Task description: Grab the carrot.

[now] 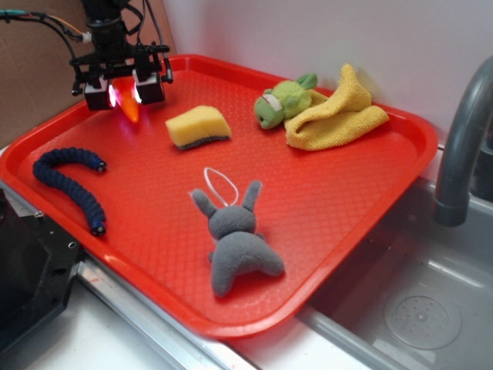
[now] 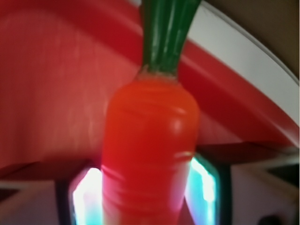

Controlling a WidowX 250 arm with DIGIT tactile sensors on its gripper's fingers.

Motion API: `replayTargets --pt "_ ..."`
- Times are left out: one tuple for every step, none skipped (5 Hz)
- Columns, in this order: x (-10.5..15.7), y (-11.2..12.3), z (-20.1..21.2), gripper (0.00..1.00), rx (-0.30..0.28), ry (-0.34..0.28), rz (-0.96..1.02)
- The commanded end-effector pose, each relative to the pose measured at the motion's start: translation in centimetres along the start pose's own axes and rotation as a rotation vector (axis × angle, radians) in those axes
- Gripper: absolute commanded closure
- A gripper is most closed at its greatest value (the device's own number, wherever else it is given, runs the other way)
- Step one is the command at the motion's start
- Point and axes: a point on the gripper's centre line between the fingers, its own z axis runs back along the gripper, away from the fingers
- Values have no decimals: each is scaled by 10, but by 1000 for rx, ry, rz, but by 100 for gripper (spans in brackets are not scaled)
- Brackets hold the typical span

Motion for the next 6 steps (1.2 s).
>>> replayTargets --pt "-52 3 76 100 -89 -98 -225" --pt "-79 -10 97 100 -106 -74 -405" --pt "-106 -26 134 100 -135 -30 -602" --pt "-126 -34 160 100 -147 16 -721" --pt "-136 -33 165 100 -155 51 -732" --pt "-126 -28 162 100 -151 60 -754"
